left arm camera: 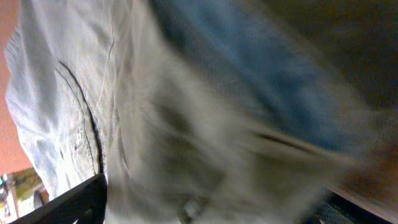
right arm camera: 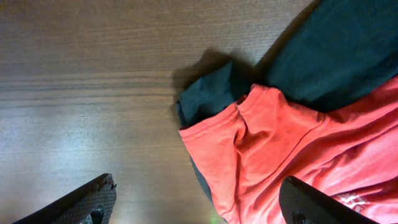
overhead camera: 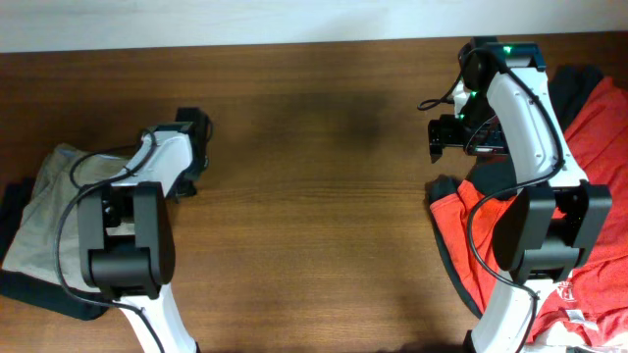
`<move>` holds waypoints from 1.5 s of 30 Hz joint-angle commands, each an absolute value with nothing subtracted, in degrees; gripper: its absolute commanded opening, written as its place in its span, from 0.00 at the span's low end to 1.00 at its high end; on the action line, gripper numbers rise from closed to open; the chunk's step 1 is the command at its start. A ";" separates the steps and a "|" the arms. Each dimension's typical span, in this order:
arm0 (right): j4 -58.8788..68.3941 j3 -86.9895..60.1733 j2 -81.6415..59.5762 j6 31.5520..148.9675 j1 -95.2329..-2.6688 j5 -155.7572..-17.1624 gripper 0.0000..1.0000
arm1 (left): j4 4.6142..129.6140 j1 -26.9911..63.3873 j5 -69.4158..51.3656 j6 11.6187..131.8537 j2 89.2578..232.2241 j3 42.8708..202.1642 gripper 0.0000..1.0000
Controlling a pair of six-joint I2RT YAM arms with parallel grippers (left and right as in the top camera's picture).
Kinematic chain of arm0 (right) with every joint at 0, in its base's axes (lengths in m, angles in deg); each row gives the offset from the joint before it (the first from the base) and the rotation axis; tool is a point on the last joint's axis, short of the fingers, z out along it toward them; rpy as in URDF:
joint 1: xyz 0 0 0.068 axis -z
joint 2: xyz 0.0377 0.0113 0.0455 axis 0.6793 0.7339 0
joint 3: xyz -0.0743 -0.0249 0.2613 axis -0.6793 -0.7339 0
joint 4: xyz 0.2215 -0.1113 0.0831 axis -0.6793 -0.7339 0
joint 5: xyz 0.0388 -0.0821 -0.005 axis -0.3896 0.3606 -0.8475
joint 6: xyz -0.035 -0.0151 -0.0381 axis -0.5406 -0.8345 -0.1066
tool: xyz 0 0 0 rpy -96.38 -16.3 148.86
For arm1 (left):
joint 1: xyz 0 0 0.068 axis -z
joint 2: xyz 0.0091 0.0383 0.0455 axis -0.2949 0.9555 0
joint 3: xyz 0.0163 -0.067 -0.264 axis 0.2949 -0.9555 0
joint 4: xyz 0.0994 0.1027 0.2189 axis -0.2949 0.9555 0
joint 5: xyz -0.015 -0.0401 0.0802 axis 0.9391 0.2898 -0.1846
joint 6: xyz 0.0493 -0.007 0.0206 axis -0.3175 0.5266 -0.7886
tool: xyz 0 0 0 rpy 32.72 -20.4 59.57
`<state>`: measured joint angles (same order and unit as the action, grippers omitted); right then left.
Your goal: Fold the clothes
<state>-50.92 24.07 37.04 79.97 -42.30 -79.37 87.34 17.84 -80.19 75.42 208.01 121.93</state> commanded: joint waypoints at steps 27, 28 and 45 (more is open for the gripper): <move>-51.67 24.79 35.56 79.55 -42.38 -79.28 0.88 | 86.69 5.64 -102.68 54.09 193.30 137.64 0.00; -51.69 24.79 35.56 79.55 -42.38 -79.28 0.88 | 85.44 3.91 -102.70 51.11 193.30 139.96 0.00; -52.56 24.79 35.56 79.57 -42.38 -79.28 0.88 | 75.89 -6.40 -76.32 25.69 193.32 142.52 0.00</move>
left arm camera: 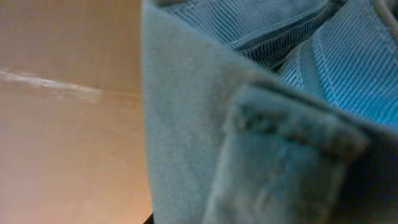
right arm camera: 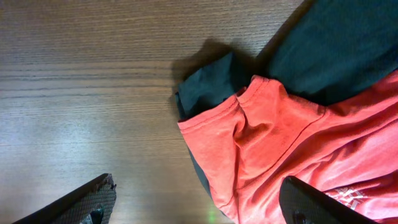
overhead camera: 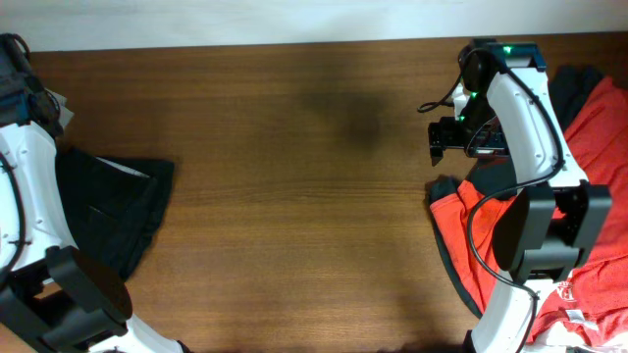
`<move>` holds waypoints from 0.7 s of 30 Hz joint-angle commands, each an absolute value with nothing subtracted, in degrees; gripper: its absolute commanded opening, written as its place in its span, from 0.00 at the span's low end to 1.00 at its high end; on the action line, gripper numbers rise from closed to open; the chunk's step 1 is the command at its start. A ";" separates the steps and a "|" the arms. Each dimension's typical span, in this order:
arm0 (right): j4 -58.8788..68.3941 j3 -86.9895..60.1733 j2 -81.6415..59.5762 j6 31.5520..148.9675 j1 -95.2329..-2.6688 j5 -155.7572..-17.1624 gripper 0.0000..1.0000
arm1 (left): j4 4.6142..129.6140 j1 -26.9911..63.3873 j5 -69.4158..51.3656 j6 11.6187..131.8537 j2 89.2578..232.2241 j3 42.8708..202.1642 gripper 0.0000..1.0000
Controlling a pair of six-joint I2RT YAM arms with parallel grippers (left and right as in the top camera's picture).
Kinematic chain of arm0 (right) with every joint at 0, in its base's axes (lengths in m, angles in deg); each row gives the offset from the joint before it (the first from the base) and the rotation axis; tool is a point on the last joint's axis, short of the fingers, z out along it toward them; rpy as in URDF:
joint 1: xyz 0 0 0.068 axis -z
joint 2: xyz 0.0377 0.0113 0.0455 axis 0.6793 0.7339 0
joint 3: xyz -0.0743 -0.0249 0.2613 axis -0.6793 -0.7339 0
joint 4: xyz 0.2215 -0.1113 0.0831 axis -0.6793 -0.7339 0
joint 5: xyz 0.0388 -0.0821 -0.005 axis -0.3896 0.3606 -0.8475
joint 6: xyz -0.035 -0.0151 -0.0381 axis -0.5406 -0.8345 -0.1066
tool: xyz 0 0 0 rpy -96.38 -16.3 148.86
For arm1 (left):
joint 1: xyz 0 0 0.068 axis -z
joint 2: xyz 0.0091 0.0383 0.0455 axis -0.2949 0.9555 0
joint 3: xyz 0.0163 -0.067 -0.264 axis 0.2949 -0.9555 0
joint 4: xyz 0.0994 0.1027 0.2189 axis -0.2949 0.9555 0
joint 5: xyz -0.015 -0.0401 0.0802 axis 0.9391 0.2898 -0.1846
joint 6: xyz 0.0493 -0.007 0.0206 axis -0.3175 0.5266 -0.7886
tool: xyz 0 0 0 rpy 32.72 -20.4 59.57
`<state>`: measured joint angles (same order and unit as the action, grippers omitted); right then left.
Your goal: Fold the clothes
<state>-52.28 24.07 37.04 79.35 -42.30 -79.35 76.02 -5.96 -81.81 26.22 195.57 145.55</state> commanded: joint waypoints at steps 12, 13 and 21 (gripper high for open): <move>-52.67 24.81 35.56 79.57 -42.38 -79.26 0.88 | 83.47 -4.22 -50.12 18.55 193.32 135.68 0.75; -52.67 24.81 35.56 79.57 -42.38 -79.26 0.88 | 85.42 -4.22 -41.68 15.57 193.32 135.68 0.75; -52.45 24.79 35.56 79.57 -42.38 -79.26 0.88 | 86.84 -4.26 -18.42 9.26 192.07 135.89 0.84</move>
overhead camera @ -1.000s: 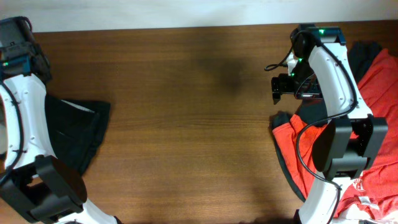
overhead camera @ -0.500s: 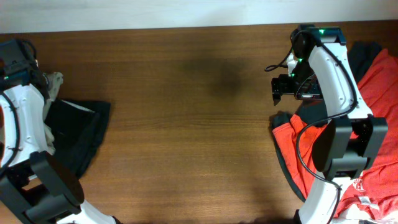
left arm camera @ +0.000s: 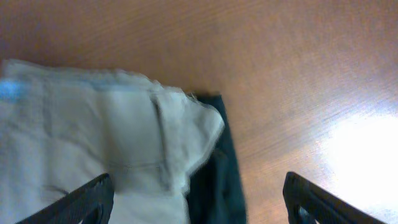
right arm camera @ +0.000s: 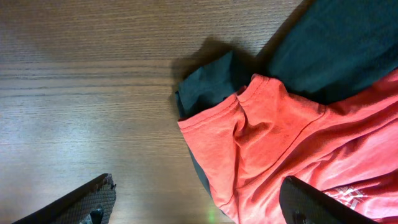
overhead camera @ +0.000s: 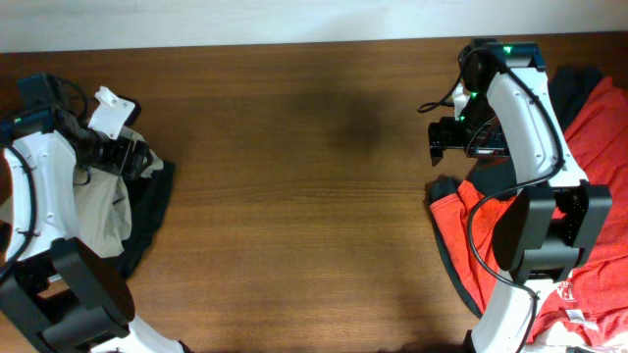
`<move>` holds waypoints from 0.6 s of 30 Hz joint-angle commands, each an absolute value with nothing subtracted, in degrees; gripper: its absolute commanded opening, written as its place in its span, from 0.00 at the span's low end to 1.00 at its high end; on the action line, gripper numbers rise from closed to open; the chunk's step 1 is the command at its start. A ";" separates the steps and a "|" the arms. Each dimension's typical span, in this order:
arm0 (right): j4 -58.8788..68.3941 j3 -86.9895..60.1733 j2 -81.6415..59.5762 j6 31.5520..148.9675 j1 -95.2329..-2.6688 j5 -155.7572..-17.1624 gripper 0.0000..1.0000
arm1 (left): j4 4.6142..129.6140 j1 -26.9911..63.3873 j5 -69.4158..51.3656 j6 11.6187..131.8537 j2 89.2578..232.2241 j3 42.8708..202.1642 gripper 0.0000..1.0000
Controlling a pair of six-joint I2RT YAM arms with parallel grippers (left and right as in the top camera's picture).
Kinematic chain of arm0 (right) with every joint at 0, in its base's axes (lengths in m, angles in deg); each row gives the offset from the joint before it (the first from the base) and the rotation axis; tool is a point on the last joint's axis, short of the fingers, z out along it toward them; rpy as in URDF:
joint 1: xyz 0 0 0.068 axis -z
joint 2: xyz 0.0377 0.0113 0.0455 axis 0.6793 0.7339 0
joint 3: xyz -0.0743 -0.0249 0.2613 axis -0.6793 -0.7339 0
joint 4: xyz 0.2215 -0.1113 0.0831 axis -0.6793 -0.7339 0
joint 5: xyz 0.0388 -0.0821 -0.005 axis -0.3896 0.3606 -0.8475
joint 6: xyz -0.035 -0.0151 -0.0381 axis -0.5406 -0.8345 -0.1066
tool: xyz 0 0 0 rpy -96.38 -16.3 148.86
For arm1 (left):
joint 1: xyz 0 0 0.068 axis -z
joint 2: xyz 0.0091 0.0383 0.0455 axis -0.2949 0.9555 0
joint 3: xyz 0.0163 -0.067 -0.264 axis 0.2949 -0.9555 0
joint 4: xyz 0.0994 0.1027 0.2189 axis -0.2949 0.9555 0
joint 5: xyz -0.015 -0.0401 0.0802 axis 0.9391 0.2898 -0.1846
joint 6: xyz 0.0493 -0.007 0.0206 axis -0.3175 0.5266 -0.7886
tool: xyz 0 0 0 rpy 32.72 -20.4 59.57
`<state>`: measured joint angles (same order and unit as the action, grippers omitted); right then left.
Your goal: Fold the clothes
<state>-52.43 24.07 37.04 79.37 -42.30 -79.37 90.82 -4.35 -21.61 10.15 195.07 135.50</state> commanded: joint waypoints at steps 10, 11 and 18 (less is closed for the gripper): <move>-52.28 24.79 35.56 79.59 -42.38 -79.30 0.88 | 80.48 -4.43 -36.61 44.03 192.27 119.92 0.01; -52.28 24.79 35.56 79.59 -42.38 -79.32 0.88 | 78.86 -4.41 -35.97 46.90 193.43 117.16 0.01; -52.30 24.79 35.56 79.59 -42.38 -79.50 0.88 | 79.67 -4.22 -13.35 44.56 196.14 111.70 0.01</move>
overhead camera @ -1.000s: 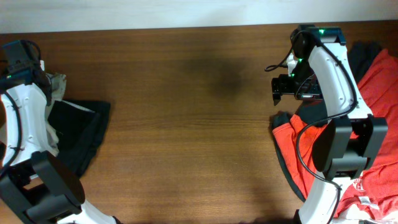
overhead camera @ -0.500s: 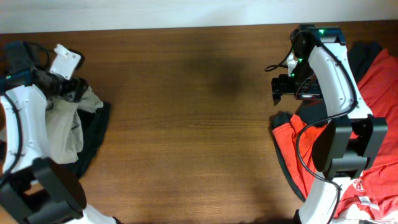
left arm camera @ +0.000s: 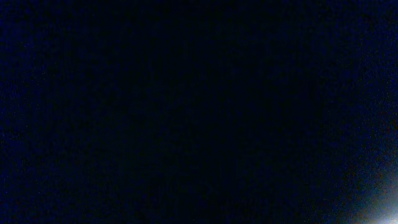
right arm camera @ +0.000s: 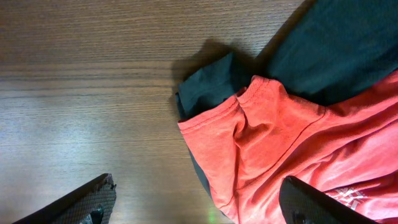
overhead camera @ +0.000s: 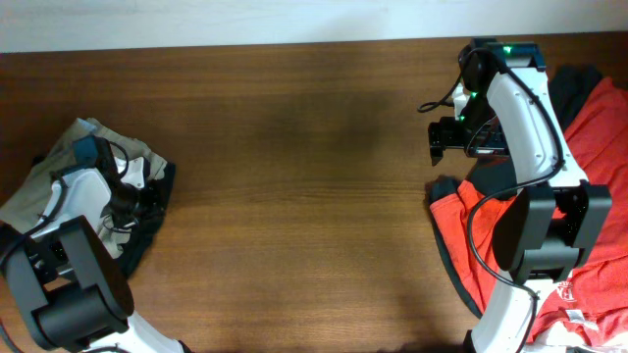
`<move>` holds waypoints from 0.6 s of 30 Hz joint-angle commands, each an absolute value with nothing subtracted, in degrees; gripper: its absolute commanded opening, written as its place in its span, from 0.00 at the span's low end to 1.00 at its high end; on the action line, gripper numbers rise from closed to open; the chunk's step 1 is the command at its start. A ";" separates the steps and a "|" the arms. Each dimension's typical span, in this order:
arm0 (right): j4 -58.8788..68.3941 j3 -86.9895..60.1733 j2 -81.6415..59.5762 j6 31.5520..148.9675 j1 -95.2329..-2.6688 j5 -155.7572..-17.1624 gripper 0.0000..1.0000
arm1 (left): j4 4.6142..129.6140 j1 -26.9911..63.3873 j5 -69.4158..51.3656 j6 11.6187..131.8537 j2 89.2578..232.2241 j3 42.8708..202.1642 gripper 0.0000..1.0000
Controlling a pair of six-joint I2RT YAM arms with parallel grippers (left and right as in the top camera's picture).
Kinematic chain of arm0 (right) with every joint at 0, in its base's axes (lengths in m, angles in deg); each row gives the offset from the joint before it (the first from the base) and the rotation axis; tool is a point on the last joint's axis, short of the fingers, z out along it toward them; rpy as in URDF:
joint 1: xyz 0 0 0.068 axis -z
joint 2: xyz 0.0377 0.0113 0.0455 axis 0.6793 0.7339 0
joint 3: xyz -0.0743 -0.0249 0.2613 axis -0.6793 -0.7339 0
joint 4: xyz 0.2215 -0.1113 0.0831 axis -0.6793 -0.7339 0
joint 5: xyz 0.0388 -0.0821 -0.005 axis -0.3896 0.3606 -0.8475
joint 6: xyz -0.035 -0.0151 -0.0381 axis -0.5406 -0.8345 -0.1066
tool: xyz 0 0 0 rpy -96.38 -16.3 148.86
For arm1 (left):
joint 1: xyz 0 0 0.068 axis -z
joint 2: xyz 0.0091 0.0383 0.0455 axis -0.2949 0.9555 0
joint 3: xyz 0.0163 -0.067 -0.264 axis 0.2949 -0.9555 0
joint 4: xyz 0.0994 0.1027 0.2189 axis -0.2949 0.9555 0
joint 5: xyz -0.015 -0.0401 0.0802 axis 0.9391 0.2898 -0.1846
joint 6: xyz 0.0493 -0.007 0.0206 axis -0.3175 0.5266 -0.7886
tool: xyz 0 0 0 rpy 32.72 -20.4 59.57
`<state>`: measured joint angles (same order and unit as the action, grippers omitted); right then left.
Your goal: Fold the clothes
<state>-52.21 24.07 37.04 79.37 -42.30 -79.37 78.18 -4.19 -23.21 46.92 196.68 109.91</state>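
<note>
A beige garment (overhead camera: pixel 54 172) lies bunched on a dark garment (overhead camera: pixel 147 230) at the table's left edge. My left gripper (overhead camera: pixel 144 196) is down against this pile at its right side; the left wrist view is all black, so its jaws do not show. At the right lies a heap with a red garment (right arm camera: pixel 280 143) over a dark one (right arm camera: pixel 336 43). My right gripper (right arm camera: pixel 199 214) hangs open above the bare wood just left of the heap's edge, nothing between its fingers (right arm camera: pixel 93 202).
The wooden table (overhead camera: pixel 304 186) stretches between the two piles. The red and dark heap (overhead camera: pixel 594 127) runs to the right edge of the overhead view. A pale wall band runs along the table's far edge.
The left gripper stood above the pile's right edge, with beige cloth, dark cloth and table in its wrist view. Now it is down on the pile and that view is black. The right arm is unmoved.
First the left gripper was at the right of the beige pile. Then the arm stood at the far left, the beige cloth filling its wrist view and only the dark garment left on the table. Then the beige cloth lay on the dark garment again; now the gripper rests against it.
</note>
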 commanded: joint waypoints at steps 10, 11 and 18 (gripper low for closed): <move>-52.30 24.79 35.56 79.62 -42.40 -79.52 0.88 | 77.18 -4.39 -44.32 45.15 186.72 121.60 0.01; -52.32 24.79 35.56 79.62 -42.38 -79.52 0.88 | 77.35 -4.37 -44.63 46.72 190.37 121.42 0.01; -52.69 24.79 35.56 79.59 -42.38 -79.50 0.88 | 86.23 -4.37 -42.12 51.40 209.60 121.42 0.04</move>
